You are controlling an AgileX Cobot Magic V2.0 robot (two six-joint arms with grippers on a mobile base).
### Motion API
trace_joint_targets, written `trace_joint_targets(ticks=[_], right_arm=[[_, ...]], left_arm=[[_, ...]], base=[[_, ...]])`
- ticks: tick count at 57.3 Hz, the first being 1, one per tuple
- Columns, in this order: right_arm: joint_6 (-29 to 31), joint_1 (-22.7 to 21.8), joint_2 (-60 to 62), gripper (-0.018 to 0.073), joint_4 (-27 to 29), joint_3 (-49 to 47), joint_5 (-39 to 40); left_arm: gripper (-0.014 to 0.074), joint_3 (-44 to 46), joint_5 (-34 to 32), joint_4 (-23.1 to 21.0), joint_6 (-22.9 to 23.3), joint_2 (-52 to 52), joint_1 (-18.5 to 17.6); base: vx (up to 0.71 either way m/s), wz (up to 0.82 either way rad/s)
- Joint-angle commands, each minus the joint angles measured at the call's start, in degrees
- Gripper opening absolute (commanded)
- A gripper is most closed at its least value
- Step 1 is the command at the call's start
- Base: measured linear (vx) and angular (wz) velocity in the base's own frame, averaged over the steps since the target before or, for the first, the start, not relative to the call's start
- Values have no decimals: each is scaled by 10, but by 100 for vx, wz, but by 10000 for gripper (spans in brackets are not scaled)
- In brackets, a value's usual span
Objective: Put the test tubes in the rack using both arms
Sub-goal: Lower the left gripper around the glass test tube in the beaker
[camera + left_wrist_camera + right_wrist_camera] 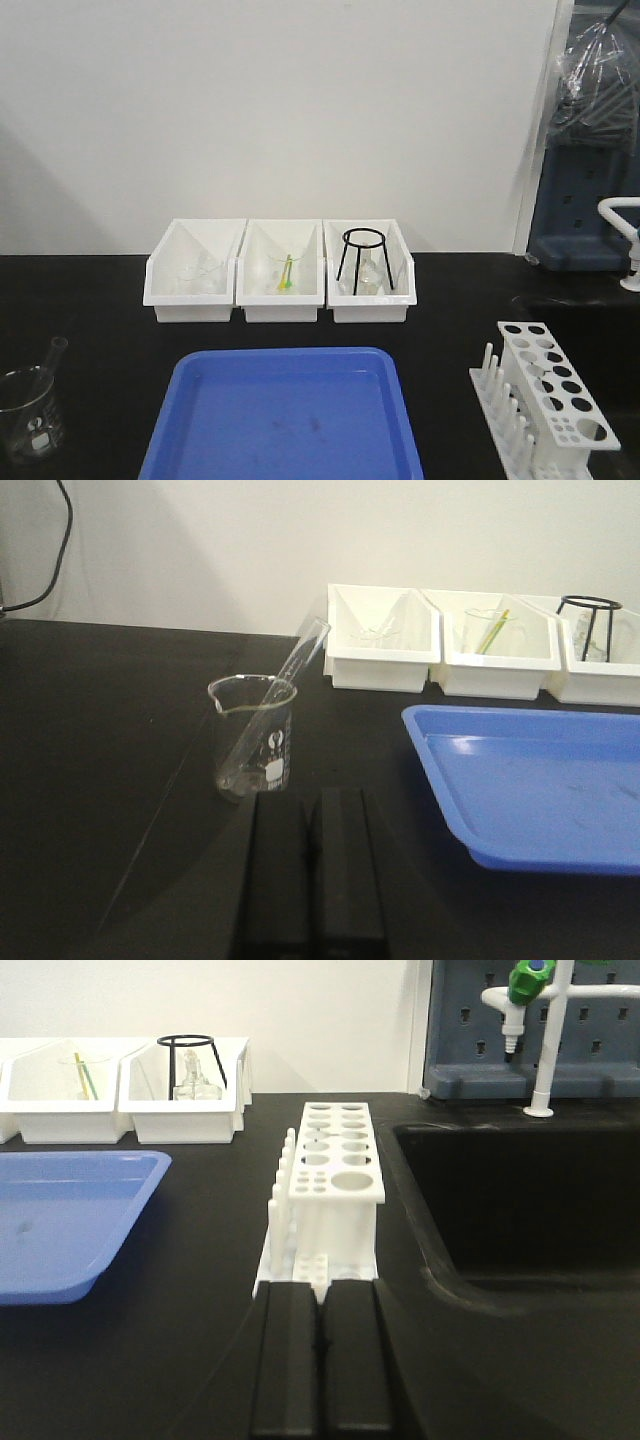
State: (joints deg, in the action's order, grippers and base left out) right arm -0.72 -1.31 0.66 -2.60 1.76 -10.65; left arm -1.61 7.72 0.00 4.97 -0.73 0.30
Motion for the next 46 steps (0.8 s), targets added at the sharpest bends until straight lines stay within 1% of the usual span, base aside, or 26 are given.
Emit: trace_joint_targets(ticks=[1,22,46], right_arm=[[1,0,5,-8,-3,8,47],[1,0,5,-8,-3,8,47],[1,0,5,-8,-3,8,47]], left_arm=[[-4,15,-47,0,-1,-7,0],[-4,15,-47,0,-1,-7,0],[-4,15,-47,0,-1,-7,0]], base=[[28,2],[21,1],[12,-1]])
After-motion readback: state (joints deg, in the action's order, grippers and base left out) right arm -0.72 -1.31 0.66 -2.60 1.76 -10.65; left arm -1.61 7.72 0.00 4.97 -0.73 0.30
